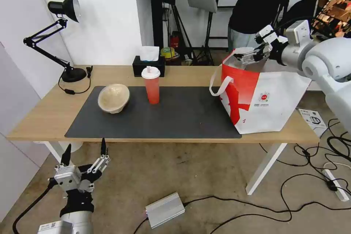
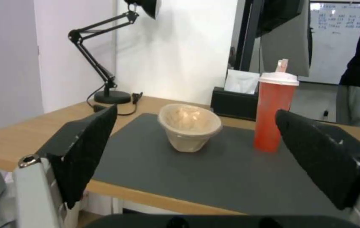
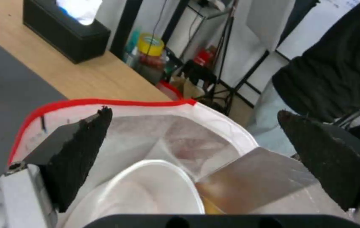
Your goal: Pick up the trash from the table and place it into the takeout bag.
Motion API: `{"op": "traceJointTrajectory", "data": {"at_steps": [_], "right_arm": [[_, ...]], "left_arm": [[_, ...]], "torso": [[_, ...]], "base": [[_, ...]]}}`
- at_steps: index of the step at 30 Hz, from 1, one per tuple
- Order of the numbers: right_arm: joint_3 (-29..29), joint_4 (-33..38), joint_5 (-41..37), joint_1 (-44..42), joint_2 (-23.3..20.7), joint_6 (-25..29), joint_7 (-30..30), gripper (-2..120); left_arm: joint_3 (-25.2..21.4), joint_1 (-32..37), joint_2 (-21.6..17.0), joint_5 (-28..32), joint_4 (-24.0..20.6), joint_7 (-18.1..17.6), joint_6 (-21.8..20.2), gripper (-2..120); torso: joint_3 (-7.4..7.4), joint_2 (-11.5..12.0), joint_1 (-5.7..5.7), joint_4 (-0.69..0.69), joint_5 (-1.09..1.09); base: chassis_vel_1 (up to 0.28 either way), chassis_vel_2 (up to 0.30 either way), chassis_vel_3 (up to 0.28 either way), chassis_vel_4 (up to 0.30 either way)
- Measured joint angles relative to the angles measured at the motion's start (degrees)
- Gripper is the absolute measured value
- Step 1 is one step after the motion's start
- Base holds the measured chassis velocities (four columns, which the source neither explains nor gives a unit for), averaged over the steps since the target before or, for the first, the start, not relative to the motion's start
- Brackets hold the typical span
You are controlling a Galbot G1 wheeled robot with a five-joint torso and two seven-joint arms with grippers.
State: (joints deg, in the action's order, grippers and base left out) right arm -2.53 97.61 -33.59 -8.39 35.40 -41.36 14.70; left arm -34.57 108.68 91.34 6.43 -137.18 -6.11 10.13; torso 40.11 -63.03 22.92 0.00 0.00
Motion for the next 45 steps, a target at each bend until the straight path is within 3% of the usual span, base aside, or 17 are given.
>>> {"op": "traceJointTrajectory", "data": {"at_steps": [15,20,23,24,28,33,42,45], "right_arm": [[0.88,1.09,-0.83,-1.39,-0.68,0.16,-0.63,100],[1.86,2.53,-5.77,-3.23,-0.39,3.21,-5.09,100],[2.46,5.68,-11.27,-6.33,0.19,9.66,-12.91,100],[2.46,5.68,-11.27,-6.33,0.19,9.66,-12.91,100],[4.43,12.59,-14.76,-13.97,1.48,22.72,-25.05,100],[7.80,19.61,-12.69,-22.74,3.24,30.80,-31.65,100],[10.44,26.39,-7.06,-34.71,3.31,38.66,-35.39,100],[10.05,28.83,-2.68,-39.19,4.02,42.19,-40.14,100]], "left_arm": [[-0.05,-0.02,-0.02,0.07,0.03,-0.01,0.35,100],[-0.10,0.25,-0.02,0.08,-0.20,-0.02,0.36,100],[-0.12,0.32,-0.02,0.07,-0.32,-0.03,0.37,100],[-0.12,0.32,-0.02,0.07,-0.32,-0.03,0.37,100],[-0.20,0.72,0.02,0.02,-0.57,-0.05,0.59,100],[-0.55,1.16,0.03,0.00,-1.13,-0.09,0.70,100],[-0.69,0.95,0.03,0.11,-1.28,-0.17,0.71,100],[-0.50,1.00,0.08,-0.18,-1.21,-0.19,0.70,100]], "torso": [[0.00,0.00,0.00,0.00,0.00],[0.00,0.00,0.00,-0.01,0.00],[0.00,0.00,0.00,0.02,0.00],[0.00,0.00,0.00,0.02,0.00],[0.00,0.00,0.00,0.00,-0.01],[0.00,0.00,-0.01,0.01,-0.01],[-0.01,0.00,-0.01,-0.01,-0.01],[-0.01,0.00,-0.01,0.00,-0.01]], "base": [[0.000,0.000,0.000,0.000],[0.000,0.000,0.000,0.000],[0.000,0.000,0.000,0.000],[0.000,0.000,0.000,0.000],[0.000,0.000,0.000,0.000],[0.000,0.000,0.000,0.000],[0.000,0.000,0.000,0.000],[0.000,0.000,0.000,0.000]]}}
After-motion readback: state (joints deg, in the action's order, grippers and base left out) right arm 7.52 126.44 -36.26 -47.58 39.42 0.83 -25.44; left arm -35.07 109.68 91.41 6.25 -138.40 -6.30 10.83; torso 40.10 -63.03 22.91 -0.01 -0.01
